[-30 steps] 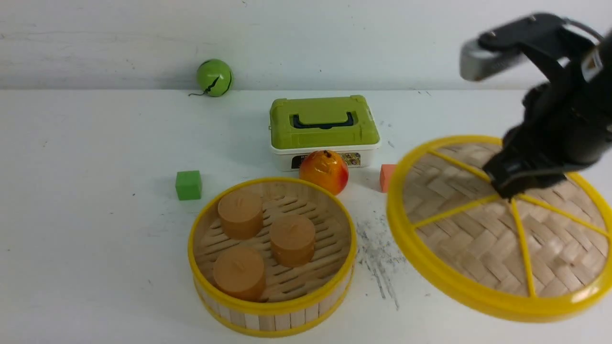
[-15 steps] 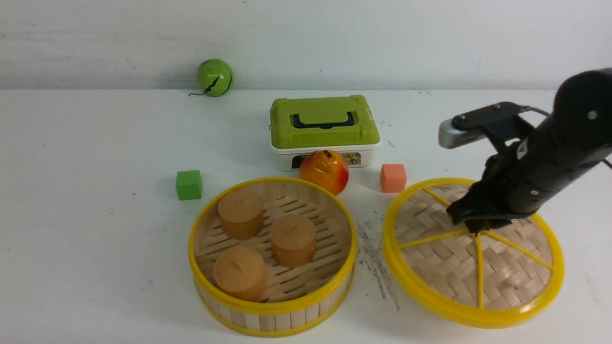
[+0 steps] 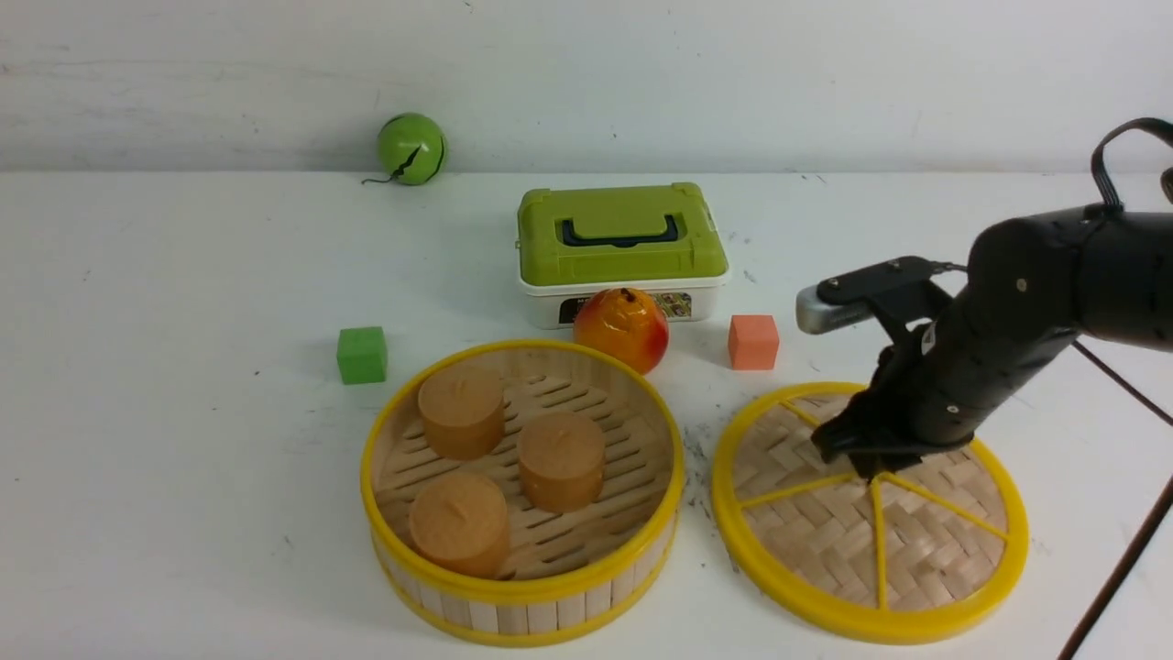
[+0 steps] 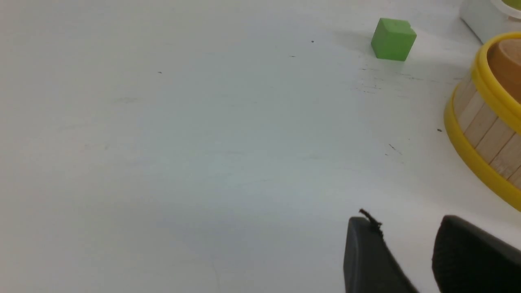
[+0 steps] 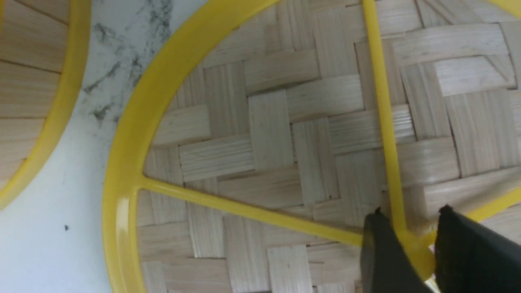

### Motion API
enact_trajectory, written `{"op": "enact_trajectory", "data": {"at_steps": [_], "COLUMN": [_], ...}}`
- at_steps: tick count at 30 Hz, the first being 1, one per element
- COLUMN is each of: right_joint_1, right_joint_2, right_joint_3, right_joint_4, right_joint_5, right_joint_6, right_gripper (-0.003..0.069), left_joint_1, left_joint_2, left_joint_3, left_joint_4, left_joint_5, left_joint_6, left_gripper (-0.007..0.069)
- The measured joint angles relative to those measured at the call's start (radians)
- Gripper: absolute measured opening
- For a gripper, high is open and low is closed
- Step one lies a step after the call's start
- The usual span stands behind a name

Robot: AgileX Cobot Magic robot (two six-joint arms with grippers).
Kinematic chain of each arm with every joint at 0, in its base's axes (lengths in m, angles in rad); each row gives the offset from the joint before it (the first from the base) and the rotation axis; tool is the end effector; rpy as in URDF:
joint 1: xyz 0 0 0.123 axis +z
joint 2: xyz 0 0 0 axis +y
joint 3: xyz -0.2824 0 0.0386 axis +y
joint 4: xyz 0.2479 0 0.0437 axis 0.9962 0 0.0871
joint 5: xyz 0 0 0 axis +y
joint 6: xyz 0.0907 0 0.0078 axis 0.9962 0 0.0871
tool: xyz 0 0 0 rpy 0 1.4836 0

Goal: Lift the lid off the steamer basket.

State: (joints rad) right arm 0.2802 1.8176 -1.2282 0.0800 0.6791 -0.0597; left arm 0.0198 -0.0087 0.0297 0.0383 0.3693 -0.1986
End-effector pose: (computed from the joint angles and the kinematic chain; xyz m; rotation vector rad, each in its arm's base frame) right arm 0.3556 0.1071 0.2018 -0.3951 2.7294 0.1455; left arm 0.0528 0.0023 0.1704 -0.1805 1.8658 -0.0856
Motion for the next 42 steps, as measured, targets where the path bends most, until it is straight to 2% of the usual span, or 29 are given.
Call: {"op": "enact_trajectory", "data": {"at_steps": [2,3,4,8,12,21,23,34,42], "right_joint_1": [0.0,0.0,0.0,0.0,0.0,0.0,0.0,0.0,0.0], "right_joint_2": [-0.004,-0.007,-0.031,-0.145,-0.378,-0.871,-0.959,-1.308,-1.339], "right_joint_3": [-0.034,-0.041,-0.058,-0.062,-0.013,0.27,0.33,0.593,0.608], "right_joint_4": [0.0,0.0,0.0,0.012,0.048,0.059,0.064,0.105,0.105], "right_joint_5": [0.053,0.059,0.101,0.161,0.149,0.031,-0.016,-0.332,-0.375], "right_joint_6": [0.015,0.017,0.02,0.021,0.006,0.0,0.0,0.0,0.0], "right_gripper": [0.0307,0.0312,0.0349,0.0366,0.0306,0.0036,-0.0004,-0.0023,-0.0022], "left_joint_1": [0.0,0.0,0.0,0.0,0.0,0.0,0.0,0.0,0.0], "left_joint_2": [0.0,0.0,0.0,0.0,0.0,0.0,0.0,0.0,0.0], "left_joint_3": [0.0,0.0,0.0,0.0,0.0,0.0,0.0,0.0,0.0], "left_joint_4": [0.0,0.0,0.0,0.0,0.0,0.0,0.0,0.0,0.0], "left_joint_5": [0.0,0.0,0.0,0.0,0.0,0.0,0.0,0.0,0.0], "left_joint_6": [0.0,0.0,0.0,0.0,0.0,0.0,0.0,0.0,0.0], "left_gripper": [0.0239,0.0239,0.0239,0.0239,0.0239,0.0239,0.0239,0.0239,0.0239]}}
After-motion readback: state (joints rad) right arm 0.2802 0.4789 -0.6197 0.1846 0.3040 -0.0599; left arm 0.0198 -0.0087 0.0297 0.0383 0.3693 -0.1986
